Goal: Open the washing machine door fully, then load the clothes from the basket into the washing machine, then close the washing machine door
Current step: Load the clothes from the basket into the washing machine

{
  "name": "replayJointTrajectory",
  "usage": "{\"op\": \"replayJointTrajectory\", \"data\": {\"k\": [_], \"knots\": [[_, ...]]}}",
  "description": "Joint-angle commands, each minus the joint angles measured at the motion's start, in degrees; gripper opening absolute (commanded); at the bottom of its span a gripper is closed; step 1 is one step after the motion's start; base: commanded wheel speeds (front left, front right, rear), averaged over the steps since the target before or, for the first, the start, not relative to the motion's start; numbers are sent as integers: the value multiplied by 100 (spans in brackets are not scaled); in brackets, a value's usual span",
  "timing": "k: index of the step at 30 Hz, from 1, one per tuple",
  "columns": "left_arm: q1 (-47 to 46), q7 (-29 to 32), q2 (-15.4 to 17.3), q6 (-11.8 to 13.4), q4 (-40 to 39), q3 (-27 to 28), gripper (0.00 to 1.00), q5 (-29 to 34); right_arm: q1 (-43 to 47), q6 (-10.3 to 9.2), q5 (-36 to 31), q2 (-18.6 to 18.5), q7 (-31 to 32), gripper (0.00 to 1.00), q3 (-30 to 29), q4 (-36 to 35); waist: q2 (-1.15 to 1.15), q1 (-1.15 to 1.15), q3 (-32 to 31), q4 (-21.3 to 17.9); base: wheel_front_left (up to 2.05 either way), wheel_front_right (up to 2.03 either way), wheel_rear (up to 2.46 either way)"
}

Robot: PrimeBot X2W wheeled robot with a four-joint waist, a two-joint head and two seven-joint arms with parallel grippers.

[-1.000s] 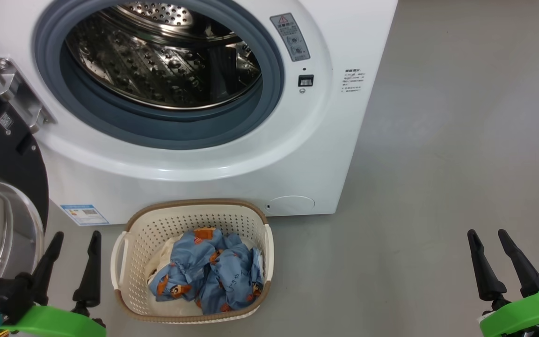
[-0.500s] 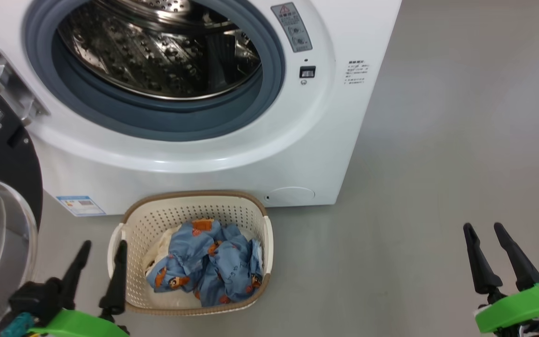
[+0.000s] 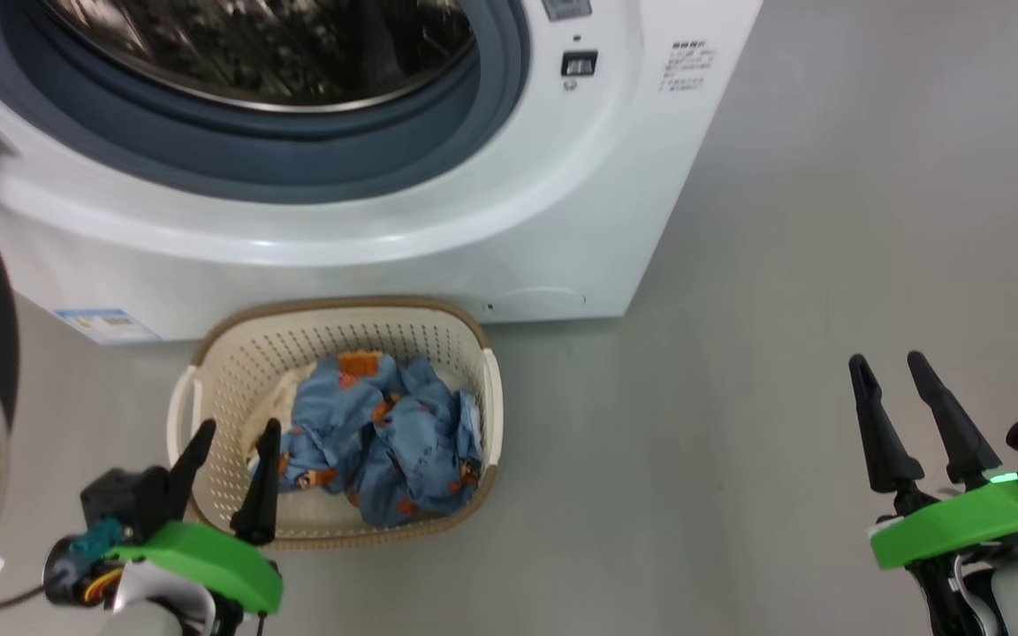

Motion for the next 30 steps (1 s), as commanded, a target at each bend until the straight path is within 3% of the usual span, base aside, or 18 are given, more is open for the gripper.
{"op": "replayJointTrajectory", "data": {"k": [1, 30], "knots": [[-300, -33, 116, -8, 78, 110, 100, -67, -117, 9, -68, -61, -69, 100, 139, -153, 0, 0, 347, -59, 0, 0, 0], [-3298, -33, 371, -8, 3028, -1530, 100, -873, -1251, 9, -130, 174, -69, 100, 395, -110, 0, 0, 2421, -124, 0, 0, 0]]}}
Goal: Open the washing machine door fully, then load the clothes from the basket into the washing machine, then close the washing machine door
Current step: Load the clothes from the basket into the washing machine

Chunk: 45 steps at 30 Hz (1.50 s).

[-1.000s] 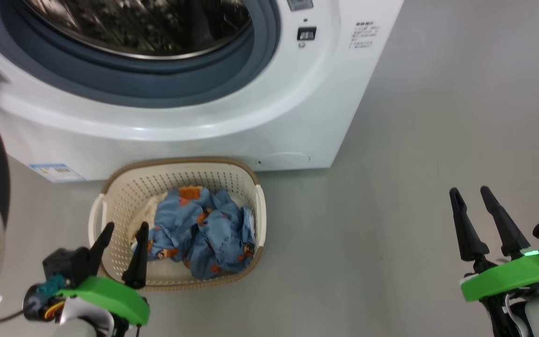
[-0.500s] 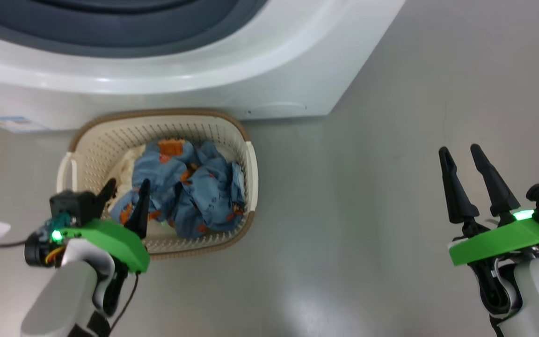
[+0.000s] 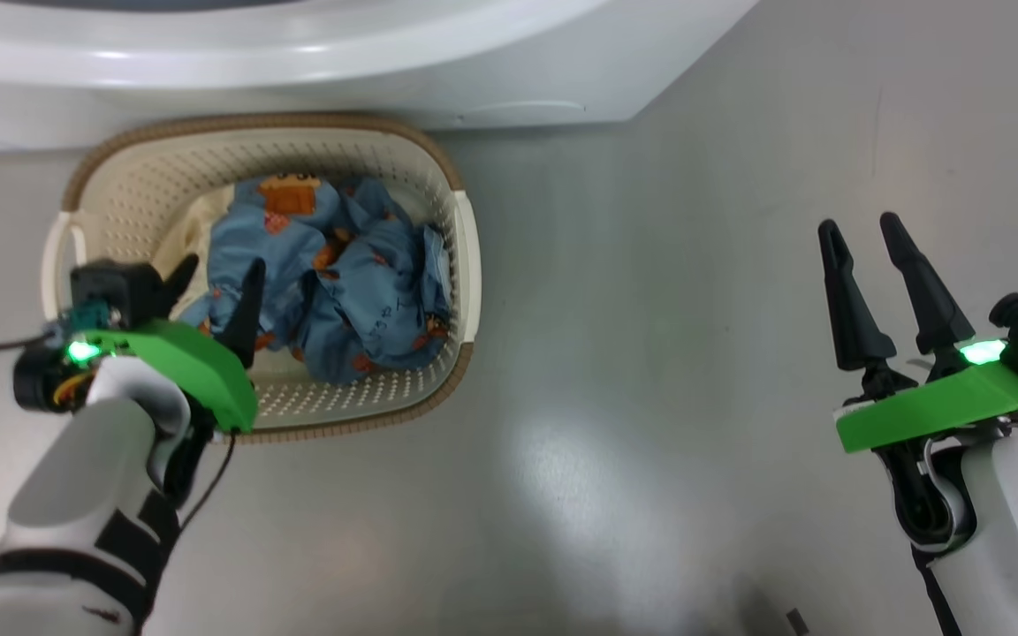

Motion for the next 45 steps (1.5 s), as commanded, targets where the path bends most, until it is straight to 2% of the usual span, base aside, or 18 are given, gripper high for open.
{"op": "replayJointTrajectory", "data": {"k": [1, 16, 37, 38, 39, 40, 41, 45], "knots": [[-90, -36, 254, -8, 26, 68, 100, -59, 47, 9, -82, -9, -68, 100, 135, -120, 0, 0, 218, -7, 0, 0, 0], [-947, 177, 430, -8, 1017, -945, 100, -655, -233, 9, -78, 35, -68, 100, 343, -210, 0, 0, 784, -170, 0, 0, 0], [-1394, 641, 741, -8, 1260, -1839, 100, -1347, -372, 9, -62, 123, -68, 100, 480, -322, 0, 0, 1112, -419, 0, 0, 0], [-1405, 662, 751, -8, 1264, -1881, 79, -1368, -378, 9, -63, 124, -68, 100, 484, -325, 0, 0, 1119, -429, 0, 0, 0], [-1413, 668, 762, -8, 1267, -1911, 43, -1399, -383, 9, -64, 125, -68, 100, 488, -330, 0, 0, 1124, -439, 0, 0, 0], [-1417, 685, 769, -8, 1269, -1939, 29, -1434, -387, 9, -66, 126, -68, 100, 491, -334, 0, 0, 1126, -447, 0, 0, 0], [-1422, 704, 775, -8, 1269, -1972, 0, -1465, -390, 9, -67, 126, -68, 100, 492, -337, 0, 0, 1125, -453, 0, 0, 0], [-1433, 676, 771, -8, 1271, -2063, 0, -1606, -384, 9, -71, 114, -68, 100, 468, -331, 0, 0, 1084, -436, 0, 0, 0]]}}
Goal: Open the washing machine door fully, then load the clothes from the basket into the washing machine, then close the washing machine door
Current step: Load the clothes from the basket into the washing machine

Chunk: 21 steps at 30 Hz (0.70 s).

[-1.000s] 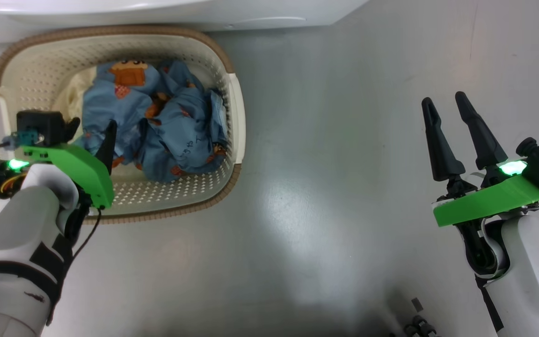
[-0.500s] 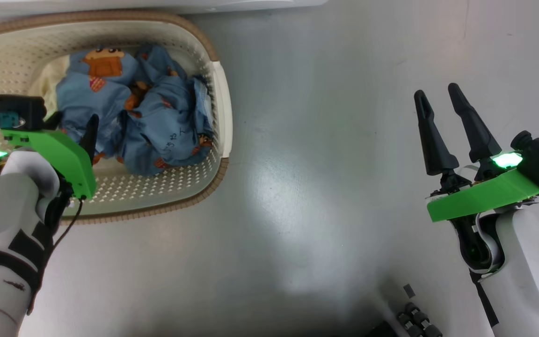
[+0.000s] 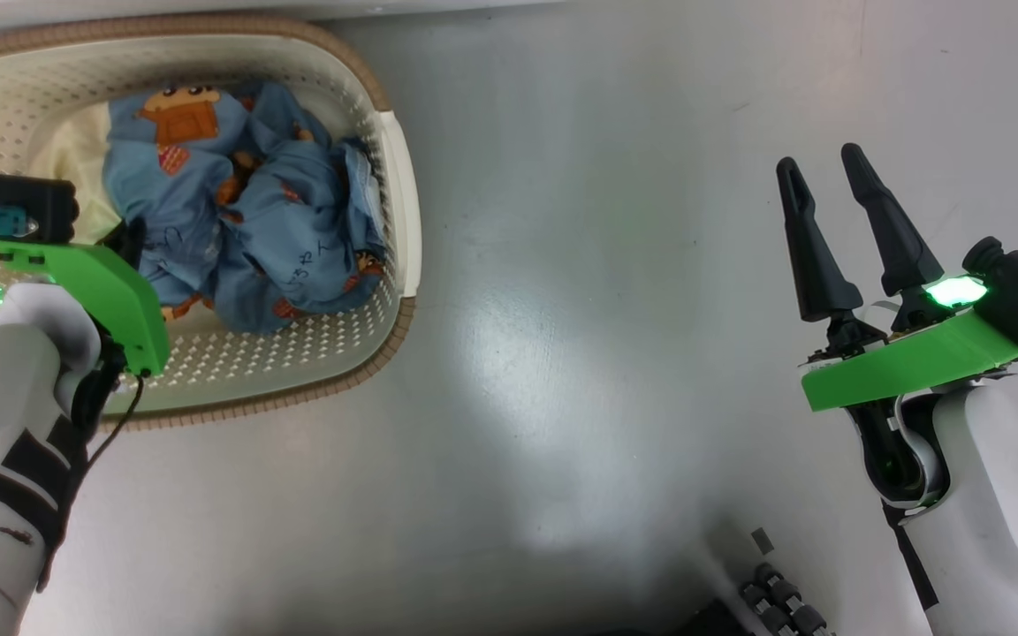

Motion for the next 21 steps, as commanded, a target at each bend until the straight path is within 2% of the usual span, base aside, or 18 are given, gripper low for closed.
{"op": "replayJointTrajectory", "data": {"k": [1, 15, 21], "knots": [[-16, -66, 226, -8, 9, 52, 0, -98, 164, 9, -67, -5, -67, 100, 89, -112, 0, 0, -48, 29, 0, 0, 0], [629, -685, 107, -8, -369, 46, 0, -904, 409, 9, -25, -65, -67, 100, -36, 48, 0, 0, -931, 321, 0, 0, 0], [847, -737, 120, -8, -637, 103, 0, -1010, 539, 9, -4, -104, -67, 100, -70, 129, 0, 0, -1322, 450, 0, 0, 0]]}}
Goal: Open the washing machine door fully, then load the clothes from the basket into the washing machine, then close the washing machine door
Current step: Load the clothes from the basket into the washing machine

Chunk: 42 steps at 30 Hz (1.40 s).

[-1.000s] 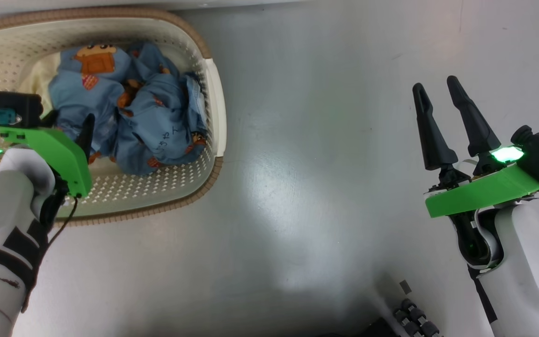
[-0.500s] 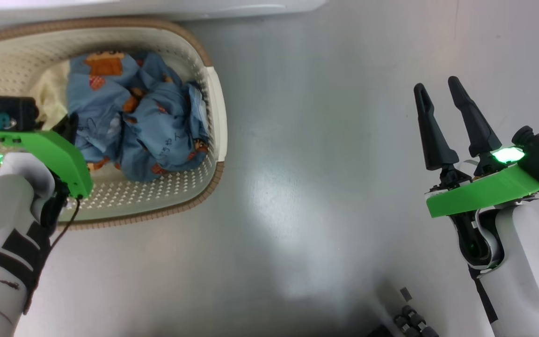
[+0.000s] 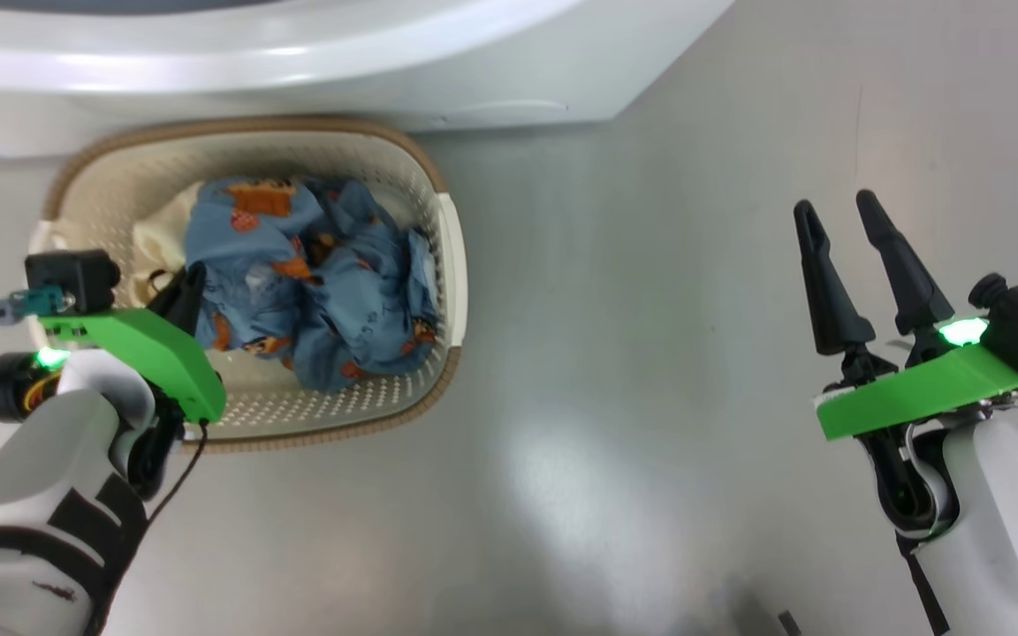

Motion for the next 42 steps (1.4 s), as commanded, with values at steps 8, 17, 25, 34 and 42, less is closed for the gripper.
{"op": "replayJointTrajectory", "data": {"k": [8, 17, 25, 34, 42], "knots": [[679, -77, 340, -8, -711, 872, 0, 431, 558, 9, 13, -57, -40, 100, 39, 1, 0, 0, -945, 271, 0, 0, 0], [1560, -78, 310, -8, -1690, 1911, 0, 1309, 1030, 9, 46, -133, -40, 100, -29, 87, 0, 0, -1736, 350, 0, 0, 0], [2578, -78, 185, -8, -2910, 2949, 0, 2193, 1507, 9, 66, -202, -40, 100, -132, 125, 0, 0, -2411, 347, 0, 0, 0], [3812, -78, -88, -8, -4244, 3945, 0, 2982, 2050, 9, 66, -251, -40, 100, -316, 126, 0, 0, -3003, 371, 0, 0, 0], [4685, -79, -310, -8, -5182, 4580, 0, 3409, 2323, 9, 64, -301, -40, 100, -470, 87, 0, 0, -3248, 363, 0, 0, 0]]}}
